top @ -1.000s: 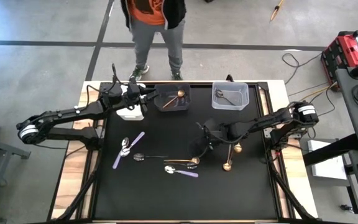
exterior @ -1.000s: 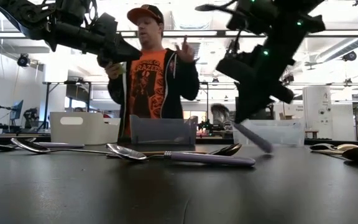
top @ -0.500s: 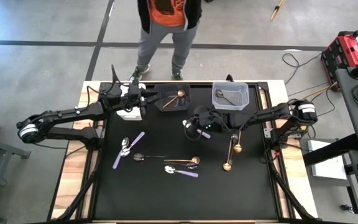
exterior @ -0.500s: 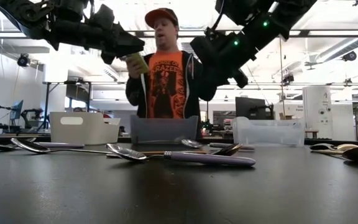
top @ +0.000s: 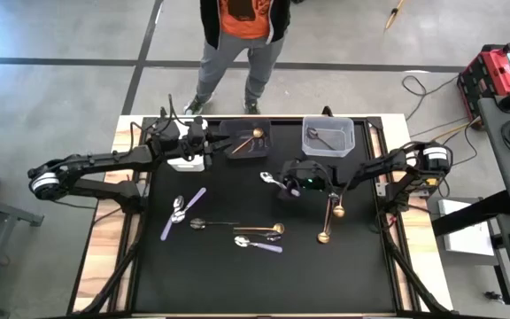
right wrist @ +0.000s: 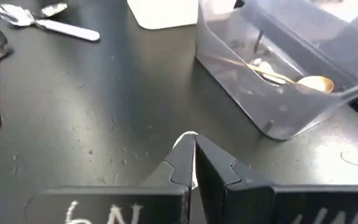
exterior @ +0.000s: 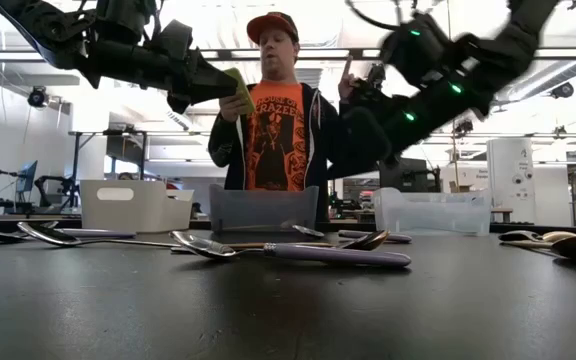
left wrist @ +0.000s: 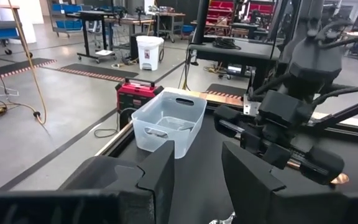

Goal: Sort silverware by color (type)
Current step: Put the purple spoon into the white bin

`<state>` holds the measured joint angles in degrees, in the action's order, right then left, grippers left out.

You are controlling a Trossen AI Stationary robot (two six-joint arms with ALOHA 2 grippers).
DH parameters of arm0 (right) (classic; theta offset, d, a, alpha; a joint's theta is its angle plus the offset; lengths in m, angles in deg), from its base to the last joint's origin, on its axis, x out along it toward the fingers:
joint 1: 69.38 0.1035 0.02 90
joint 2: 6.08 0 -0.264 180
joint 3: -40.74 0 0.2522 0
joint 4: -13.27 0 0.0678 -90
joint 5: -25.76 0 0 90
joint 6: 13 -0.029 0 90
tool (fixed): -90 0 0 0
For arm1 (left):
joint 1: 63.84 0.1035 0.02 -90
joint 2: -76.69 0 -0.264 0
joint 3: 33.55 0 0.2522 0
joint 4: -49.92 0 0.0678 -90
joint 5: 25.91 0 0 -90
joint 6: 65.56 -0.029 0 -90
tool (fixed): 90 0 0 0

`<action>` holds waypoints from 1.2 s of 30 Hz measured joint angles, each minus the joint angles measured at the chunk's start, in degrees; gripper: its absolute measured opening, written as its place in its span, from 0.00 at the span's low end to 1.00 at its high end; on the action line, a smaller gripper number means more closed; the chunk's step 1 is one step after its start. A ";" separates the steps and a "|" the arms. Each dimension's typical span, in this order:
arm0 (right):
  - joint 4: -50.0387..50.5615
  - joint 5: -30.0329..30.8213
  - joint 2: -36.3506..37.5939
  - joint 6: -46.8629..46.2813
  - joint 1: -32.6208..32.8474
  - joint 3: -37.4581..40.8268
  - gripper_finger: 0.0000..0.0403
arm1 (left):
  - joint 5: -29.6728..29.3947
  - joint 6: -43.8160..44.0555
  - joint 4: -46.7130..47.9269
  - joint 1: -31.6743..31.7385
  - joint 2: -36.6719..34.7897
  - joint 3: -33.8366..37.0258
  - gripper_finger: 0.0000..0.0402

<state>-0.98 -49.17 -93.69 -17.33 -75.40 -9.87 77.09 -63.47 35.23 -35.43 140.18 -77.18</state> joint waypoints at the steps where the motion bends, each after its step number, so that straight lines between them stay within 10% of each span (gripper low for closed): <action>1: -3.60 0.87 0.00 0.21 0.02 1.99 0.02 | 0.00 0.00 -0.16 0.00 0.13 -0.01 0.29; 13: -8.22 7.03 0.07 -0.89 0.09 8.84 0.05 | -0.03 -0.01 -3.30 0.02 0.21 0.03 0.29; 27: -8.18 5.48 -3.18 -5.11 0.13 8.53 0.44 | -0.44 -0.02 -3.55 0.02 0.21 0.03 0.29; 36: -8.69 3.09 -10.95 -4.36 0.13 4.38 0.51 | -0.44 -0.02 -3.85 0.02 0.21 0.03 0.29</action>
<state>-9.67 -46.07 -104.64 -21.68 -75.27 -5.49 76.65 -63.49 31.39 -35.41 140.40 -77.16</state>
